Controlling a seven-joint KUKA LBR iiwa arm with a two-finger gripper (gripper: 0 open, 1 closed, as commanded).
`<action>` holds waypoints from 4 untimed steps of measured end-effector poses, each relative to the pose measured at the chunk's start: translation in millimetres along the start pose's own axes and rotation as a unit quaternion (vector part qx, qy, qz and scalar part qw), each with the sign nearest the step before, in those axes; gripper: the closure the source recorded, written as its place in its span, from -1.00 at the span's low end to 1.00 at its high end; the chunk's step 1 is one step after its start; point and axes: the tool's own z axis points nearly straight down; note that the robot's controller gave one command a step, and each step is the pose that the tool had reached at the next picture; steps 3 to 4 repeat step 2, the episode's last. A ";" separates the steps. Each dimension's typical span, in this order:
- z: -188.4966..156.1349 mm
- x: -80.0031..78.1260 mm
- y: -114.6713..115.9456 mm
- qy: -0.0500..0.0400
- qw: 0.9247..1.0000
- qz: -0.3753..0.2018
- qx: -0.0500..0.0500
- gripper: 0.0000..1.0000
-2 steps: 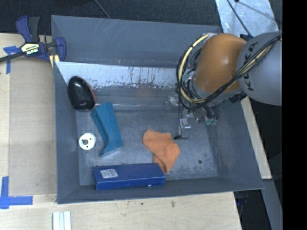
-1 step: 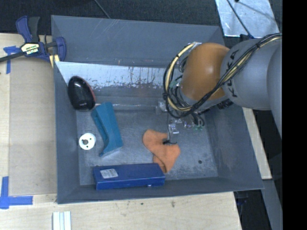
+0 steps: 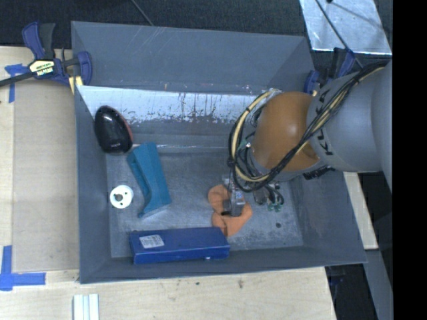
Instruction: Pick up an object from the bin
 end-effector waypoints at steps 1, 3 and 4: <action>0.0 0.0 0.0 0.000 1.000 0.000 0.000 1.00; -142.1 15.0 -25.2 -0.001 1.000 0.016 0.000 1.00; -142.1 15.0 -25.2 -0.001 1.000 0.016 0.000 1.00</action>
Offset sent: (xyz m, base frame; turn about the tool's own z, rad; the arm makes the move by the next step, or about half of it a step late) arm -0.0156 -0.0253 0.1414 0.0319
